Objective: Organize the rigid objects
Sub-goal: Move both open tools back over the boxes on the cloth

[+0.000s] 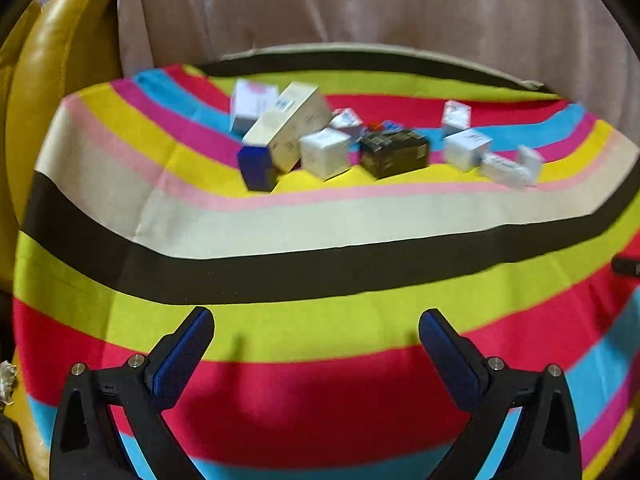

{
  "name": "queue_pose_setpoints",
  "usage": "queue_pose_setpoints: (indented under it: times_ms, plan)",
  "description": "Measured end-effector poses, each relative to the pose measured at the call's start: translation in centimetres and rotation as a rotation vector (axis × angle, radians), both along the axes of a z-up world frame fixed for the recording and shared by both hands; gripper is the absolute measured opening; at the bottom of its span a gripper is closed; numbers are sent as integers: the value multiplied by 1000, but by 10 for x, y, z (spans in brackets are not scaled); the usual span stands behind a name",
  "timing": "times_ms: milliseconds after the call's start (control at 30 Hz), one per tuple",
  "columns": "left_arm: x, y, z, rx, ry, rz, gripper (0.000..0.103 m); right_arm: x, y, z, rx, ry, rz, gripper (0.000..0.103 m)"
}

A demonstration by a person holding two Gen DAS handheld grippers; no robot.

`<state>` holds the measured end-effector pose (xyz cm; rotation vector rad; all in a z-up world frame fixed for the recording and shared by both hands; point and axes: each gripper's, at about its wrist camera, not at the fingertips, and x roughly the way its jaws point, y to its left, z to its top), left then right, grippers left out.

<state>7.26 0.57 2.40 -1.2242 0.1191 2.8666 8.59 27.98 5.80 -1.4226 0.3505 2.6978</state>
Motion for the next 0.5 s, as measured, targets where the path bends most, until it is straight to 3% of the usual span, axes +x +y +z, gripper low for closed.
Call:
queue_pose_setpoints:
  times_ms: [333,500]
  plan:
    - [-12,-10,-9,51,-37,38,103,-113,-2,1,21,25,-79,79]
    - [-27,-14,-22,95,-148,35,103,-161,-3,-8,33,-4,-128,79]
